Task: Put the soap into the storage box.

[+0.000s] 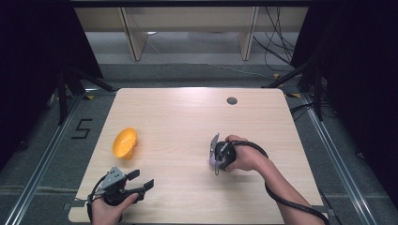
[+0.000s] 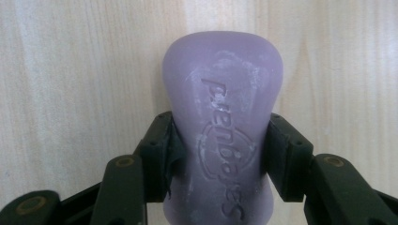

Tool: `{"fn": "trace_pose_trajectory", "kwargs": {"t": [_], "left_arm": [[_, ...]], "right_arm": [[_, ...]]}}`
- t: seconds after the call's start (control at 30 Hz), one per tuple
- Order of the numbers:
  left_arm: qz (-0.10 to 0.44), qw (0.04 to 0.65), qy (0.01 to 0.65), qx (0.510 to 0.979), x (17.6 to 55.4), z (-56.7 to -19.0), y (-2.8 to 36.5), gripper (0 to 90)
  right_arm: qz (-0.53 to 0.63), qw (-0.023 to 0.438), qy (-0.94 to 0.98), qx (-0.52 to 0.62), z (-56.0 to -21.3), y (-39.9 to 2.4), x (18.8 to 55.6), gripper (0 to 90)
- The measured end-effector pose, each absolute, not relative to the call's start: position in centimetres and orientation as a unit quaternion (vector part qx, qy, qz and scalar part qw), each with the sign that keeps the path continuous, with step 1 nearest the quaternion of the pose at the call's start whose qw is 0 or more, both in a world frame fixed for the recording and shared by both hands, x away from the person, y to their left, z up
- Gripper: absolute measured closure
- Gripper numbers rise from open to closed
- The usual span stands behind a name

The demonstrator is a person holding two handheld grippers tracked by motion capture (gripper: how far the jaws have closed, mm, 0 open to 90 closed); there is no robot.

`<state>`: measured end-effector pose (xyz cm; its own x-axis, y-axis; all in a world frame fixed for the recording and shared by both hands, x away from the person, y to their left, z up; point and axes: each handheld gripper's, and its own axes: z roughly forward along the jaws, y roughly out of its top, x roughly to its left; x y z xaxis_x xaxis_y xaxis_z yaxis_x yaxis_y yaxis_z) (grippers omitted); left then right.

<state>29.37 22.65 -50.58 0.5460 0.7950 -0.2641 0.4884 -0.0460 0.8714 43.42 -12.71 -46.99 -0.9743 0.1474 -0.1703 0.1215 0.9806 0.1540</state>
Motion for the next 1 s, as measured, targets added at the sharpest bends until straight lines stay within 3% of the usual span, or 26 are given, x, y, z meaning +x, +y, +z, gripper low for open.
{"fn": "trace_pose_trajectory", "kwargs": {"t": [0.57, 1.0], "left_arm": [[0.152, 0.512, 0.449, 0.716, 29.3, -50.5, 22.8, 23.5], [0.139, 0.510, 0.450, 0.720, 29.2, -50.5, 22.5, 23.5]], "right_arm": [[0.091, 0.138, 0.984, 0.065, -45.3, -14.1, 41.9, 50.0], [0.147, 0.218, 0.964, 0.037, -44.3, -15.6, 40.2, 50.0]]}}
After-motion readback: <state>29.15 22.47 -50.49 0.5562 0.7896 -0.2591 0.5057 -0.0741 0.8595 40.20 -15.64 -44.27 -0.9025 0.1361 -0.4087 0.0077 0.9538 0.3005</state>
